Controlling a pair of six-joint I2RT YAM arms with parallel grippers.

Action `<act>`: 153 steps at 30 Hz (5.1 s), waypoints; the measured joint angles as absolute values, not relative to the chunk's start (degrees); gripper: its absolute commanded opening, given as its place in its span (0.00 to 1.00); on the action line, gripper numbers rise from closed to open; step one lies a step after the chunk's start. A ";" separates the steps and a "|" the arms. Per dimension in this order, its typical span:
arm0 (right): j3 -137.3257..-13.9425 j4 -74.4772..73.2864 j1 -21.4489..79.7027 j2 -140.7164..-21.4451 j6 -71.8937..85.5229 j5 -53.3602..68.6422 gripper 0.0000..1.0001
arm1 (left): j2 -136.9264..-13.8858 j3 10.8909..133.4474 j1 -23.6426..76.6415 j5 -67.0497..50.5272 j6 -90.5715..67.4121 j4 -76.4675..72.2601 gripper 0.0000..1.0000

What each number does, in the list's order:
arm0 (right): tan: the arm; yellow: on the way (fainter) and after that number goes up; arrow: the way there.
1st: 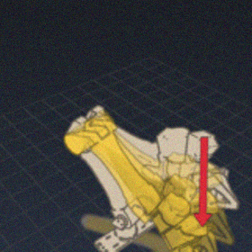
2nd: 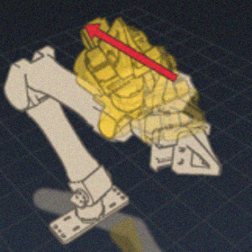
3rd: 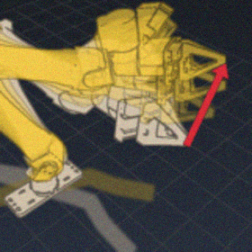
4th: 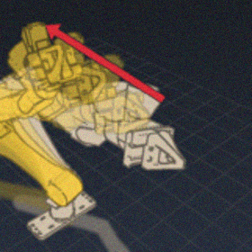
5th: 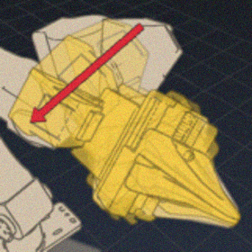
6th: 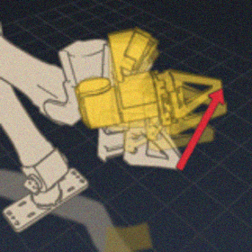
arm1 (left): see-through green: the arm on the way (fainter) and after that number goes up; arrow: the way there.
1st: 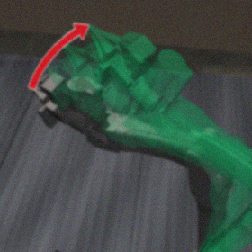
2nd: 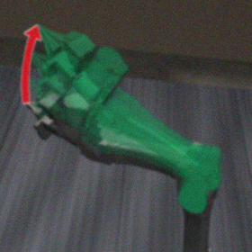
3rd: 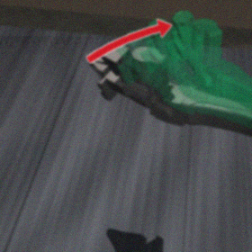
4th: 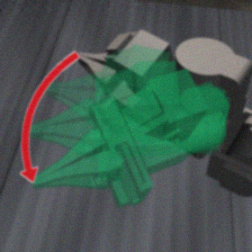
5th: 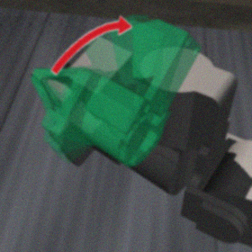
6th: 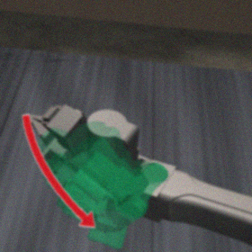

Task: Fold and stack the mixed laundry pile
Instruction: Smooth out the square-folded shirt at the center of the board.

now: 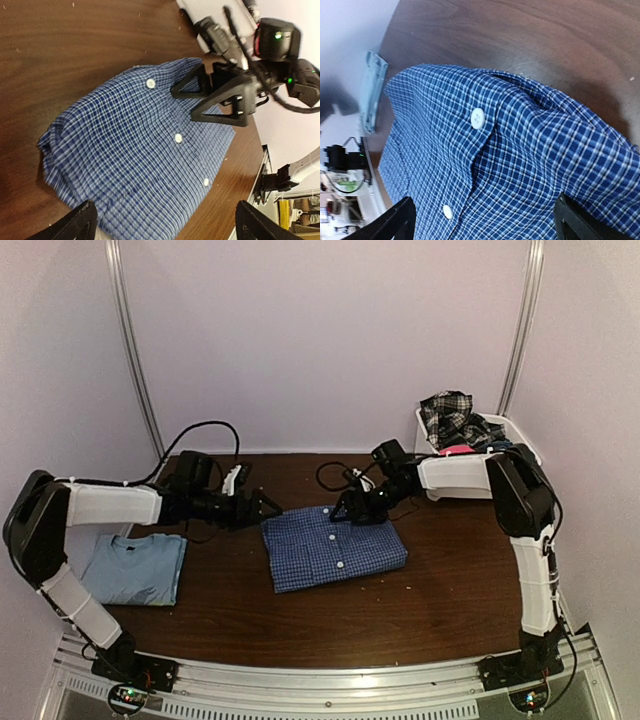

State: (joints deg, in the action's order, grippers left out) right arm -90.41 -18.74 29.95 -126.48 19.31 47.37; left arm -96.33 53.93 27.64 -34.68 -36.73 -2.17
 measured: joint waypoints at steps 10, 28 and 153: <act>-97.21 -35.75 39.09 -119.72 2.94 28.23 0.98 | -79.61 35.07 22.11 -28.16 -48.21 -9.74 0.98; -76.09 -35.62 46.39 -112.88 -7.92 32.91 0.90 | -74.32 26.41 21.45 -25.58 -52.82 -16.40 0.97; -87.44 -30.17 47.11 -121.43 16.95 25.98 0.97 | -84.03 17.26 33.50 -28.53 -66.06 -40.71 0.67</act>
State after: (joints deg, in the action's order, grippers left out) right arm -87.44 -30.17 47.11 -121.43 16.95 25.98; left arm -84.03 17.26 33.50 -28.53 -66.06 -40.71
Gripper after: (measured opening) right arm 0.974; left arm 0.670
